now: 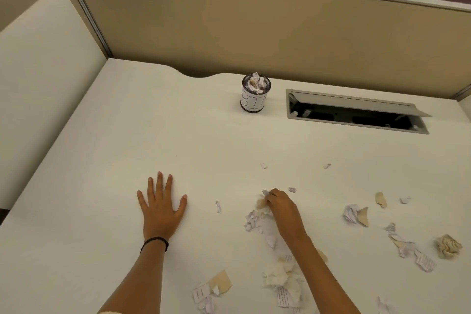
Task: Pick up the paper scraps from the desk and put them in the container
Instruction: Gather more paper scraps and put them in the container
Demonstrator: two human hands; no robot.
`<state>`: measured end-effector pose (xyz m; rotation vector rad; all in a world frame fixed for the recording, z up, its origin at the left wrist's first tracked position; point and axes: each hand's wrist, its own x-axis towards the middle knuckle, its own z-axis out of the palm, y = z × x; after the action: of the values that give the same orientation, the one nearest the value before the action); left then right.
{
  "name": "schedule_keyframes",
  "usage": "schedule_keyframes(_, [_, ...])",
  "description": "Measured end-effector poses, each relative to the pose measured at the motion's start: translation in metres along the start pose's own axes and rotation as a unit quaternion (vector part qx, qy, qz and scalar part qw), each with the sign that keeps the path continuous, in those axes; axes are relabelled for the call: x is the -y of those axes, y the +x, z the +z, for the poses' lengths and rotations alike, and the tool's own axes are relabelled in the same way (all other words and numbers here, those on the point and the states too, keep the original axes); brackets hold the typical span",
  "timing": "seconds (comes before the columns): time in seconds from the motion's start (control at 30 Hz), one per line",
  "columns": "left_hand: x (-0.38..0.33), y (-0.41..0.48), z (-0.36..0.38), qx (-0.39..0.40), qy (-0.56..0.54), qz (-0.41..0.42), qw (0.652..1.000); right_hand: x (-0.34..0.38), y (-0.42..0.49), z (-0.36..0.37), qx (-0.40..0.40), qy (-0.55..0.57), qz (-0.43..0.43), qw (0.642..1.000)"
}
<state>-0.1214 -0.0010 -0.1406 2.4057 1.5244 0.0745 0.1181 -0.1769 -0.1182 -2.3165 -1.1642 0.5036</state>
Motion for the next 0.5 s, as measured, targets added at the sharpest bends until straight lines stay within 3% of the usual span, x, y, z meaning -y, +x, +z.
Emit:
schedule_keyframes(0.1, [-0.001, 0.0, -0.001, 0.006, -0.002, -0.003, 1.0, 0.002, 0.018, -0.008, 0.008, 0.05, 0.037, 0.998])
schedule_keyframes(0.23, [-0.001, 0.001, -0.002, 0.008, 0.002, -0.007, 1.0, 0.004, 0.047, -0.024, -0.058, 0.17, 0.088, 0.98])
schedule_keyframes(0.5, [0.0, 0.002, -0.003, 0.004, -0.01, -0.007, 1.0, 0.012, 0.123, -0.059, -0.11, 0.27, 0.176, 0.94])
